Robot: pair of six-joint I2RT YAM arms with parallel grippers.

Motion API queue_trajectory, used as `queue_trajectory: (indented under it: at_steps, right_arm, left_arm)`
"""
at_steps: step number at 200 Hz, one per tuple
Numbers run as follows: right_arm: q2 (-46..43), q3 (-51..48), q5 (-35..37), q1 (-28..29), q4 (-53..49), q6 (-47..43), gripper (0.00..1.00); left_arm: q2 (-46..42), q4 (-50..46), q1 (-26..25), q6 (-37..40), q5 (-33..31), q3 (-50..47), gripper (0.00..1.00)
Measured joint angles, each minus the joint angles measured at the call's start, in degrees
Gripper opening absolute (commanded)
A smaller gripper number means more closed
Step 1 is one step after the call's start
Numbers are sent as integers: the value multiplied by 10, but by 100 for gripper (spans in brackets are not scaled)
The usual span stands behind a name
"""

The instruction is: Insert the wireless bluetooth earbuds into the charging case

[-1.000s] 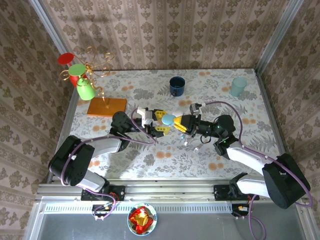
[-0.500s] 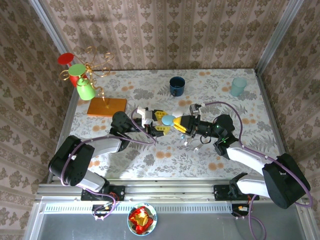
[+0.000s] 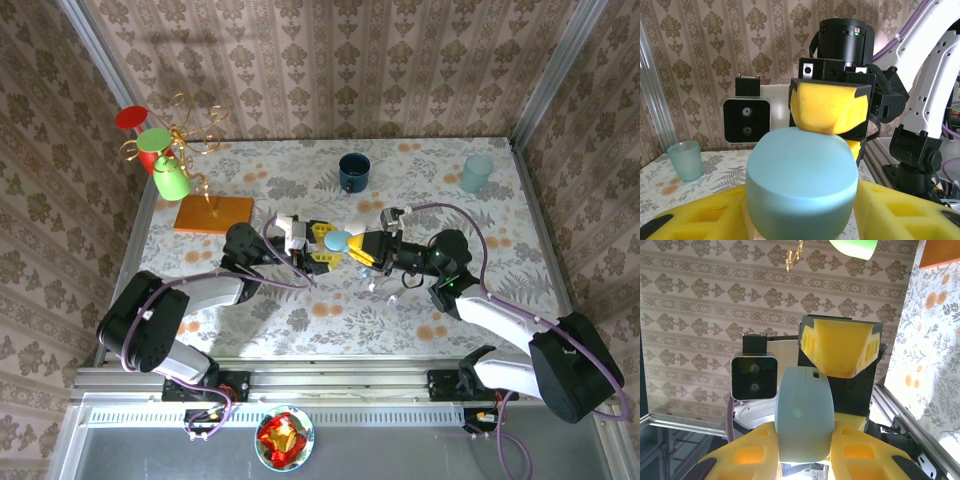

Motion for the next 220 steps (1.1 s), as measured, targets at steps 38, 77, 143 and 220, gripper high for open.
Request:
queue_trajectory:
  at_steps: [38, 77, 143, 220]
  right_arm:
    - [-3, 0, 0, 0, -11, -4, 11]
    - [-3, 0, 0, 0, -13, -10, 11]
    - [-3, 0, 0, 0, -13, -10, 11]
    - [-12, 0, 3, 0, -30, -21, 52]
  left_arm:
    - [2, 0, 0, 0, 0, 3, 48]
    - [2, 0, -1, 0, 0, 3, 45]
    - [7, 0, -1, 0, 4, 5, 39]
    - [7, 0, -3, 0, 6, 6, 32]
